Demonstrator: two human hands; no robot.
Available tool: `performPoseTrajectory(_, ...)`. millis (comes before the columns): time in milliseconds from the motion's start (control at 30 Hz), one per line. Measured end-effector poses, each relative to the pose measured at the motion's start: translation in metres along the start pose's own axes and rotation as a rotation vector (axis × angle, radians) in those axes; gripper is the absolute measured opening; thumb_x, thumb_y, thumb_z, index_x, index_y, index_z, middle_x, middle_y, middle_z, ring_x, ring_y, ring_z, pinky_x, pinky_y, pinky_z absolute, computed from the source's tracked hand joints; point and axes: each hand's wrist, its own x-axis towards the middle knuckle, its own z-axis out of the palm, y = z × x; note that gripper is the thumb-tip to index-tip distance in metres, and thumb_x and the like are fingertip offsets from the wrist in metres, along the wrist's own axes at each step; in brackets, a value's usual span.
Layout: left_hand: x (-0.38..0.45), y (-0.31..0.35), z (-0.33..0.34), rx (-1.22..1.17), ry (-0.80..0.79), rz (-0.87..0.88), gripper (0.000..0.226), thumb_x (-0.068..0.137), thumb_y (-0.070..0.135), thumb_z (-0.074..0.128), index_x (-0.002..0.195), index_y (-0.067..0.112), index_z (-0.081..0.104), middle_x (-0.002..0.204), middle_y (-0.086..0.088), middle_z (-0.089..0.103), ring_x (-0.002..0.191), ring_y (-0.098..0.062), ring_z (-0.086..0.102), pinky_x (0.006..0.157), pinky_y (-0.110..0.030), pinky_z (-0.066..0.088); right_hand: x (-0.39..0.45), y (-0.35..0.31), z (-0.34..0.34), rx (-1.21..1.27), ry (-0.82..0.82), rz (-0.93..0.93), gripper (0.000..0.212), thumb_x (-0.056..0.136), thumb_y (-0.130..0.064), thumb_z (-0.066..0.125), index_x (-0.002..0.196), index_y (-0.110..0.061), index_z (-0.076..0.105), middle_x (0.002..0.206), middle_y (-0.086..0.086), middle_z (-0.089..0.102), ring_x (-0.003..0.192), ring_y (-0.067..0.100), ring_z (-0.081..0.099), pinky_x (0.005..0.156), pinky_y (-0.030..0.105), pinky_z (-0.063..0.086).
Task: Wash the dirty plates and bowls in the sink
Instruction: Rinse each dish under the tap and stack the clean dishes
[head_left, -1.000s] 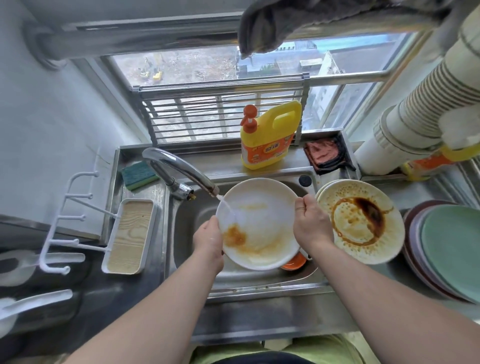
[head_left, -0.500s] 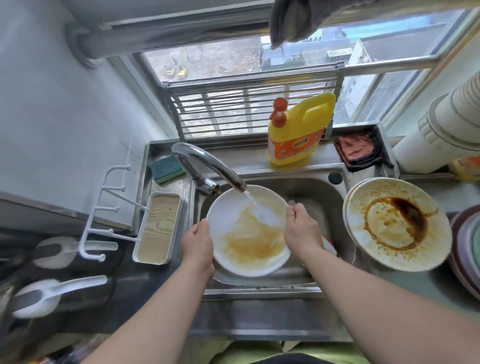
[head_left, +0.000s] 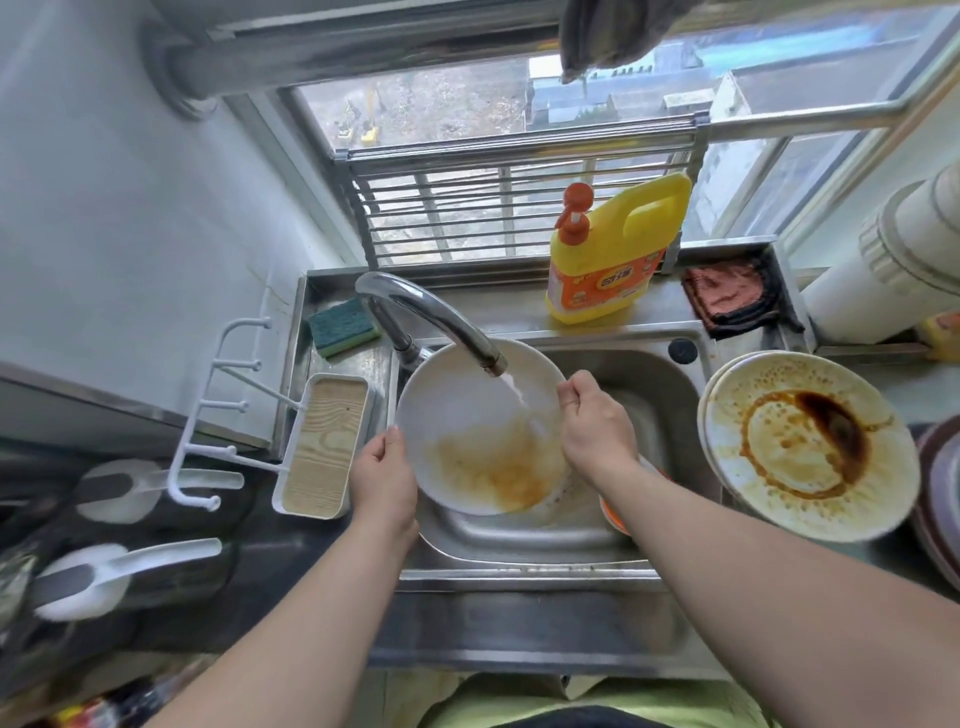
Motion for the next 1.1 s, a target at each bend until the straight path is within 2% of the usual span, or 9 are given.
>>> performPoseTrajectory(100, -0.001, -0.001, 0.010, -0.022, -0.024, -0.025, 0.024, 0.105, 0.040, 0.058, 0.094, 0.030, 0.078, 0.085, 0.005, 0.073, 0.073, -0.016, 0.058, 0.088, -0.040, 0.054, 0.002, -0.001, -0.016, -0.015, 0.029, -0.039, 0.035, 0.112, -0.047, 0.033, 0.097, -0.018, 0.046, 0.087, 0.005, 0.060, 0.085, 0.036, 0.056, 0.071, 0.043, 0.043)
performPoseTrajectory(300, -0.010, 0.002, 0.041, -0.064, -0.083, -0.084, 0.025, 0.110, 0.032, 0.053, 0.108, 0.015, 0.071, 0.078, -0.001, 0.065, 0.057, -0.013, 0.055, 0.046, -0.018, 0.048, 0.002, 0.007, -0.048, -0.025, 0.111, -0.048, 0.035, 0.110, -0.053, 0.036, 0.092, -0.025, 0.047, 0.081, -0.005, 0.057, 0.079, 0.030, 0.057, 0.064, 0.040, 0.040)
performPoseTrajectory(367, -0.015, 0.005, 0.051, -0.094, -0.118, -0.105, 0.028, 0.111, 0.033, 0.051, 0.105, 0.017, 0.072, 0.090, -0.006, 0.075, 0.071, -0.018, 0.067, 0.064, -0.028, 0.061, 0.001, 0.010, -0.060, -0.042, 0.137, -0.068, 0.032, 0.110, -0.050, 0.038, 0.090, -0.027, 0.046, 0.079, -0.009, 0.055, 0.079, 0.028, 0.056, 0.065, 0.038, 0.038)
performPoseTrajectory(467, -0.021, 0.008, 0.065, -0.112, -0.151, -0.139, 0.024, 0.110, 0.037, 0.052, 0.106, 0.025, 0.073, 0.101, -0.004, 0.080, 0.088, -0.019, 0.074, 0.089, -0.040, 0.063, -0.002, 0.011, -0.078, -0.045, 0.183, -0.093, 0.031, 0.110, -0.048, 0.040, 0.089, -0.027, 0.046, 0.077, -0.012, 0.052, 0.079, 0.026, 0.055, 0.065, 0.037, 0.037)
performPoseTrajectory(633, -0.034, 0.015, 0.088, -0.154, -0.201, -0.172, 0.026, 0.109, 0.036, 0.053, 0.119, 0.021, 0.072, 0.105, -0.004, 0.079, 0.088, -0.017, 0.075, 0.083, -0.036, 0.063, -0.011, 0.012, -0.105, -0.068, 0.263, -0.150, 0.024, 0.111, -0.046, 0.040, 0.089, -0.038, 0.041, 0.086, -0.005, 0.055, 0.078, 0.028, 0.051, 0.064, 0.035, 0.033)
performPoseTrajectory(733, -0.045, 0.015, 0.100, -0.159, -0.243, -0.185, 0.026, 0.110, 0.035, 0.053, 0.108, 0.020, 0.075, 0.101, -0.003, 0.078, 0.084, -0.017, 0.071, 0.084, -0.037, 0.062, -0.018, 0.015, -0.121, -0.107, 0.286, -0.165, 0.028, 0.111, -0.045, 0.041, 0.097, -0.024, 0.051, 0.088, -0.001, 0.058, 0.079, 0.031, 0.053, 0.064, 0.037, 0.036)
performPoseTrajectory(867, -0.048, 0.018, 0.112, -0.145, -0.288, -0.172, 0.031, 0.110, 0.026, 0.053, 0.119, 0.001, 0.068, 0.072, 0.004, 0.070, 0.058, -0.008, 0.062, 0.055, -0.025, 0.054, -0.029, 0.016, -0.139, -0.147, 0.307, -0.163, 0.024, 0.110, -0.043, 0.045, 0.097, -0.024, 0.051, 0.085, 0.000, 0.056, 0.077, 0.030, 0.051, 0.062, 0.038, 0.035)
performPoseTrajectory(1000, -0.047, 0.025, 0.113, -0.124, -0.356, -0.106, 0.025, 0.111, 0.024, 0.050, 0.109, 0.011, 0.071, 0.090, -0.008, 0.066, 0.081, -0.023, 0.057, 0.070, -0.033, 0.053, -0.040, 0.014, -0.149, -0.154, 0.309, -0.114, 0.025, 0.110, -0.046, 0.043, 0.095, -0.027, 0.047, 0.082, 0.002, 0.059, 0.076, 0.030, 0.052, 0.061, 0.038, 0.036)
performPoseTrajectory(1100, -0.043, 0.033, 0.107, -0.112, -0.369, -0.038, 0.026, 0.111, 0.020, 0.050, 0.099, 0.014, 0.072, 0.088, -0.004, 0.067, 0.079, -0.022, 0.056, 0.070, -0.032, 0.052, -0.044, 0.014, -0.148, -0.111, 0.278, -0.056, 0.027, 0.110, -0.045, 0.045, 0.094, -0.024, 0.050, 0.080, -0.003, 0.058, 0.077, 0.028, 0.054, 0.061, 0.038, 0.036)
